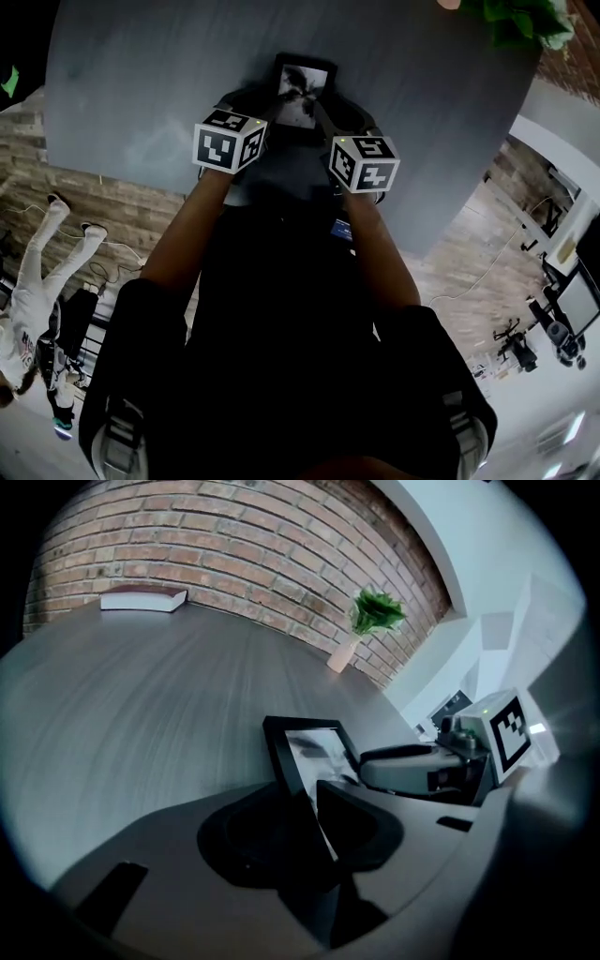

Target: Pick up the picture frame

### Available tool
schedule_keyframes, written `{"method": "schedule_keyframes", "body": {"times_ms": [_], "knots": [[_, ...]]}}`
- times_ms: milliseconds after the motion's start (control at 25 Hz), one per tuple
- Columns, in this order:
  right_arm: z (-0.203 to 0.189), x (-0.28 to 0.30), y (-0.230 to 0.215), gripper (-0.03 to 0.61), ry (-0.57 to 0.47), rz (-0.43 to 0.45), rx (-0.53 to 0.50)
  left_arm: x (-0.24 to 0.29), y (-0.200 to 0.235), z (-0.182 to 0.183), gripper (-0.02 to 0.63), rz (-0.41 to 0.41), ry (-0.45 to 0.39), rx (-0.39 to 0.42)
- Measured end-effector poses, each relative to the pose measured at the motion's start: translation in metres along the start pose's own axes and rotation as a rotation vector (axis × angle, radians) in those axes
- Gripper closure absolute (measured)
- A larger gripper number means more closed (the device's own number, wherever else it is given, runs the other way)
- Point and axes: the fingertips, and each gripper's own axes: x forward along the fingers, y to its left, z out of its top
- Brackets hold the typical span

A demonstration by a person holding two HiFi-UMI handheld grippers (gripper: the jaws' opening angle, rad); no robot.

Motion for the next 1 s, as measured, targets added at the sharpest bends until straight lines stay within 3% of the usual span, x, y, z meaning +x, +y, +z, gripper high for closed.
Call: {"method": "schedule_keyframes", "body": {"times_ms": [600, 1000], "knots": [[0.002, -0.005, -0.005, 0.463, -0.007, -0.023, 0.023, 0.004, -0.006, 0.003, 0.520, 0.032, -0.026, -0.048], [0.038, -0.037, 0.007, 0.463, -0.147, -0.024, -0.004, -0.026, -0.028, 0.034, 0.518, 0.052, -0.136, -0.007]]}}
